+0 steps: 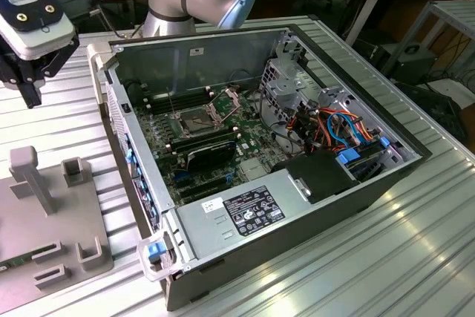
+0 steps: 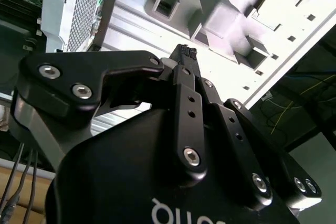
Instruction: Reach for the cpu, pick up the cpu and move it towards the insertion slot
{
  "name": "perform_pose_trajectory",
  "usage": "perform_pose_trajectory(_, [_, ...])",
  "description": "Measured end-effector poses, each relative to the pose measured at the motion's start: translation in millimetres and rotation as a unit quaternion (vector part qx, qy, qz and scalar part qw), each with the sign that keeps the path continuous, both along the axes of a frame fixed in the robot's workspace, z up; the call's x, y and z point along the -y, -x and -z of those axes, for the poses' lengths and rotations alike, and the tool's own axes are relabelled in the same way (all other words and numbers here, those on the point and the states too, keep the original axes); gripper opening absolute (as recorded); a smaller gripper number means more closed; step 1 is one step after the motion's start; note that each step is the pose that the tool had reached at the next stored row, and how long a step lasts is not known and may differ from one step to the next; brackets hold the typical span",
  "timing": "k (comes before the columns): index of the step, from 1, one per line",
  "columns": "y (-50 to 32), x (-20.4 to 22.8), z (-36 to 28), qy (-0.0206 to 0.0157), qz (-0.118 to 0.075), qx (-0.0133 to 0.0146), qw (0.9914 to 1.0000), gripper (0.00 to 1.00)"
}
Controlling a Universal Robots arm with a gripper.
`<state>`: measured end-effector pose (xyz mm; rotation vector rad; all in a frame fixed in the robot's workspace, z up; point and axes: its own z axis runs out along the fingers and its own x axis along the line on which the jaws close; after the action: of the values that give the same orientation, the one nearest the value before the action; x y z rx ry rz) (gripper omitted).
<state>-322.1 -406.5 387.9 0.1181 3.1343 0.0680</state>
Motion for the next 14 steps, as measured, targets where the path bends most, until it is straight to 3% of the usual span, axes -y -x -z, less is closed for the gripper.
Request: perform_pose_trajectory(14, [42.9, 1.7, 0.7, 0.0000, 0.000, -0.0001, 1.00000, 0.11])
